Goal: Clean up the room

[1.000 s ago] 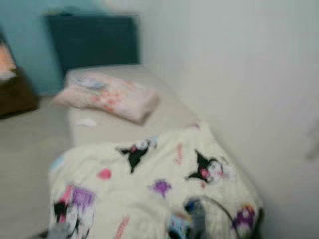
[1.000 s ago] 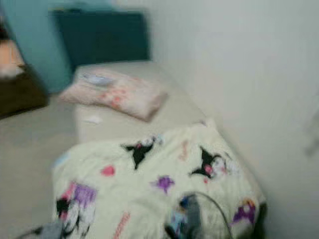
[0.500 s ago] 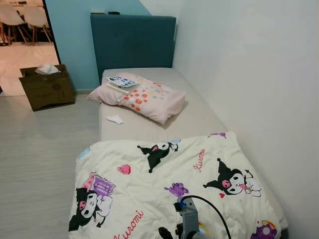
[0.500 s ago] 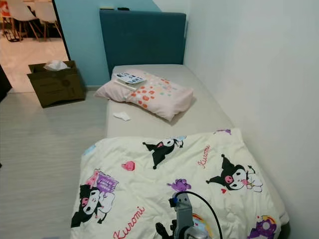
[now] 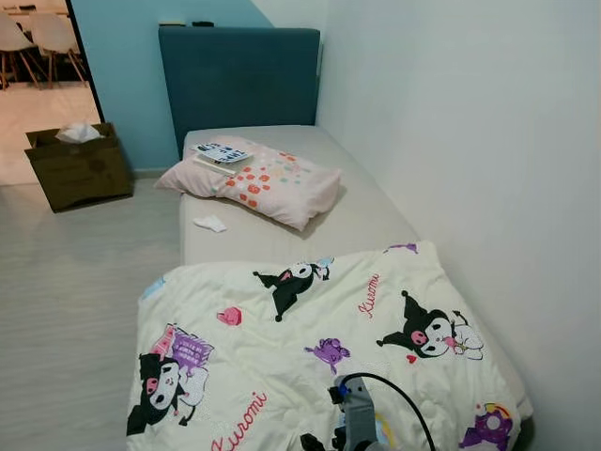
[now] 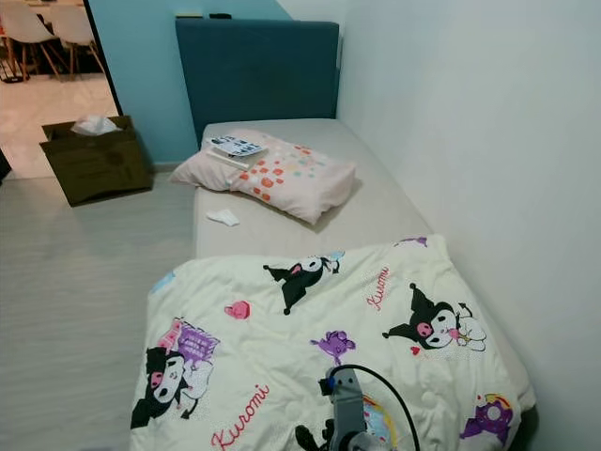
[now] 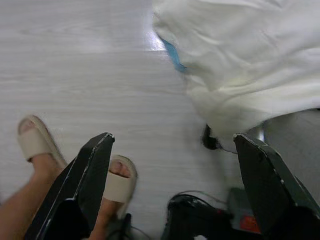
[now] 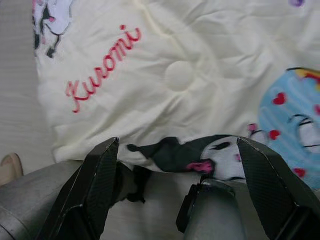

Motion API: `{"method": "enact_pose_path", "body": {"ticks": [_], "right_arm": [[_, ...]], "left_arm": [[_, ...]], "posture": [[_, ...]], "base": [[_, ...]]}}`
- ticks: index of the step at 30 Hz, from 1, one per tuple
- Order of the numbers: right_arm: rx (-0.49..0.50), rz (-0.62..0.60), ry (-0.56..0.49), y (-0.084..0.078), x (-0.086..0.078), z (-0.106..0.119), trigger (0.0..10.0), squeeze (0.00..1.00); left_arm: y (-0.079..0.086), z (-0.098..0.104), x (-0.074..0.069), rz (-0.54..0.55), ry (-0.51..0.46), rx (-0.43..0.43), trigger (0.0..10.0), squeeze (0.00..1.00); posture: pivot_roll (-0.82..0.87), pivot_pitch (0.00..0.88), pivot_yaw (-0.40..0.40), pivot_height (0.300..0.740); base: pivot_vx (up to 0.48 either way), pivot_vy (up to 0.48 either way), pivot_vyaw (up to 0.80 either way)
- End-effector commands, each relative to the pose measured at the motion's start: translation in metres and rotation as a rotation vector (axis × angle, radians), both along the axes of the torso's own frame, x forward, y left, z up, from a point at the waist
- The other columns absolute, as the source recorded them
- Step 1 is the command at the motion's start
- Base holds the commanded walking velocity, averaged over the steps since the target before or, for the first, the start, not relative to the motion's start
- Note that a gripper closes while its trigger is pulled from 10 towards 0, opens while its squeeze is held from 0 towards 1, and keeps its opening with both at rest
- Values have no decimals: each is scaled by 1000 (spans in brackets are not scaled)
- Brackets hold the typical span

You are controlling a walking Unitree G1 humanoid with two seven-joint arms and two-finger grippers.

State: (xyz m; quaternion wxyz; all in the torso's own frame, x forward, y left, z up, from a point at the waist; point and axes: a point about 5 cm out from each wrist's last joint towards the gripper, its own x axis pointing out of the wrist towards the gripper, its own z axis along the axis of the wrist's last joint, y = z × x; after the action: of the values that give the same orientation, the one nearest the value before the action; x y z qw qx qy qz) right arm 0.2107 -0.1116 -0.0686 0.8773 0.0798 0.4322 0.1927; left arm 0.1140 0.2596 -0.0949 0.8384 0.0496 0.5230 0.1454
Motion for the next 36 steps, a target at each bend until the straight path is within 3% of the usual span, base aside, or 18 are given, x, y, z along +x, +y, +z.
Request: {"method": "enact_pose_path", "body": {"ticks": [1,29,36], "right_arm": [[-18,-9,-7,-6,3,1,10000,0],[-14,44,-85,3,19,12,10000,0],[-15,92,-127,4,25,18,10000,0]], "left_arm": [[-6,-2,-1,-8,9,-21,10000,0],[-6,-3,-3,-14,17,-21,10000,0],[-5,-2,-2,3,12,-15,10000,0]], "posture": [[2,0,-78,735],[2,0,-79,735],[-1,0,-81,735]], "base": [[0,-371,0],[0,-372,0],[0,-159,705]]}}
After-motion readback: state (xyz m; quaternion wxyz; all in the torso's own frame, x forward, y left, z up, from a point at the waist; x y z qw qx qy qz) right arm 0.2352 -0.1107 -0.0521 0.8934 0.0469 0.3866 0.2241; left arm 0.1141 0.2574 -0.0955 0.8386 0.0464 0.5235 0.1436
